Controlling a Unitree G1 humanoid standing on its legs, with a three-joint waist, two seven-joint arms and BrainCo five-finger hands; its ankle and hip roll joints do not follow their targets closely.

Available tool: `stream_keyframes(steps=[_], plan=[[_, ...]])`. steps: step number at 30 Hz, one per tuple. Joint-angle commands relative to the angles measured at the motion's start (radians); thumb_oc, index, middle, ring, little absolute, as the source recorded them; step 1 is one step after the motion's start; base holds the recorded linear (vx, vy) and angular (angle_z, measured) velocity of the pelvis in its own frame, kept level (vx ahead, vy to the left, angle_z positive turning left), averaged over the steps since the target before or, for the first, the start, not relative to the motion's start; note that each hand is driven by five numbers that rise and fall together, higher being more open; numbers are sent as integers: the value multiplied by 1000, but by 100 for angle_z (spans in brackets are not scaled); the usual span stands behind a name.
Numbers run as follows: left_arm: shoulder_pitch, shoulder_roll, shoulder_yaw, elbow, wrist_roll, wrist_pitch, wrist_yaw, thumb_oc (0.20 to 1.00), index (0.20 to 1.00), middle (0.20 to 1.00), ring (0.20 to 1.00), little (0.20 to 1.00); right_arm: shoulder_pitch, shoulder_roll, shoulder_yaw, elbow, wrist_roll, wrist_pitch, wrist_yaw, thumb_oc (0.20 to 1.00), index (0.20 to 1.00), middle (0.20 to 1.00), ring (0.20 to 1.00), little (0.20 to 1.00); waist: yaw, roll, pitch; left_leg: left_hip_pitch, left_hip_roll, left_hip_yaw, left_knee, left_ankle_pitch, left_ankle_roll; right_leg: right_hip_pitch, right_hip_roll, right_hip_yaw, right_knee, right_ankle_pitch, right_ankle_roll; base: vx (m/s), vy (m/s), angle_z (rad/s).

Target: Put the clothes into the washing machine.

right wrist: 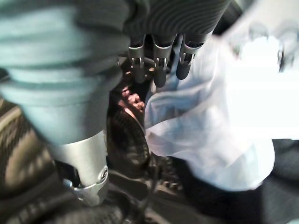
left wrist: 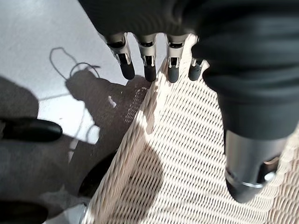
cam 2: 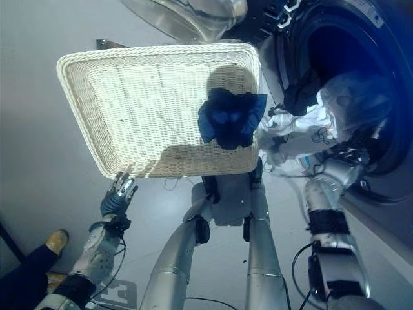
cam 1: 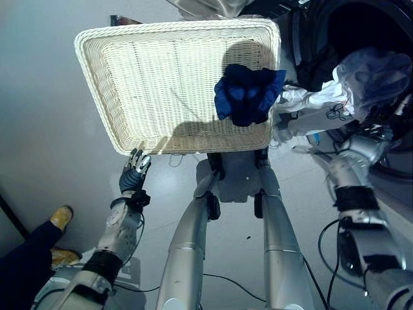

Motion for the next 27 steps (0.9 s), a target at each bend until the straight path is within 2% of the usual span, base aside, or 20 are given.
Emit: stream_keyframes(steps=[1, 5, 8, 14, 15, 18, 19, 23, 27], plan=[[55, -118, -58, -58, 99, -67, -9, 1000, 1000, 1000, 1000, 1000, 243, -17, -19, -112, -200, -192, -132, 1000, 1000, 1000, 1000, 1000, -69, 153, -27, 14, -10, -90, -117, 89, -121, -4, 51, -59, 145, -191, 19, 12, 196, -6], [70, -144, -69, -57, 95, -85, -3, 1000, 1000, 1000, 1000, 1000, 292, 19, 30, -151, -290, -203, -156, 1000, 1000, 1000, 1000, 1000, -76, 166, -27, 16, -14, -78, -119, 92, -119, -6, 46, -49, 148, -195, 19, 13, 102, -6], [91, -161, -77, -68, 94, -96, 6, 1000, 1000, 1000, 1000, 1000, 339, 45, 83, -213, -420, -197, -216, 1000, 1000, 1000, 1000, 1000, -83, 173, -27, 21, -18, -72, -122, 97, -120, -4, 45, -43, 149, -195, 18, 13, 79, -9], [114, -180, -85, -65, 91, -115, 8, 1000, 1000, 1000, 1000, 1000, 392, 74, 151, -255, -527, -182, -275, 1000, 1000, 1000, 1000, 1000, -91, 175, -27, 30, -19, -62, -122, 99, -121, 3, 43, -39, 147, -193, 16, 22, 59, 0], [128, -187, -93, -50, 88, -125, 4, 1000, 1000, 1000, 1000, 1000, 415, 82, 168, -245, -506, -164, -256, 1000, 1000, 1000, 1000, 1000, -96, 173, -27, 63, -25, -71, -115, 71, -127, 34, 38, -37, 160, -228, 20, 71, 62, 4], [135, -195, -96, -21, 81, -141, -10, 1000, 1000, 1000, 1000, 1000, 431, 96, 191, -204, -367, -127, -202, 1000, 1000, 1000, 1000, 1000, -97, 175, -27, 66, -25, -70, -110, 69, -128, 34, 36, -37, 171, -235, 18, 32, 33, 3], [139, -199, -102, 3, 72, -165, -21, 1000, 1000, 1000, 1000, 1000, 442, 110, 188, -136, -165, -94, -78, 1000, 1000, 1000, 1000, 1000, -95, 178, -27, 66, -23, -70, -112, 70, -130, 32, 35, -40, 176, -237, 18, 25, 13, 4], [135, -199, -106, 24, 68, -200, -8, 1000, 1000, 1000, 1000, 1000, 437, 140, 207, -15, 85, -8, 51, 1000, 1000, 1000, 1000, 1000, -85, 183, -27, 57, -17, -72, -114, 74, -131, 23, 34, -45, 181, -239, 15, 14, -15, -2], [124, -197, -117, 11, 83, -208, 39, 1000, 1000, 1000, 1000, 1000, 423, 151, 237, 10, 66, 6, 23, 1000, 1000, 1000, 1000, 1000, -78, 186, -27, 48, -12, -75, -116, 77, -133, 13, 35, -48, 189, -244, 13, 14, -24, 0]])
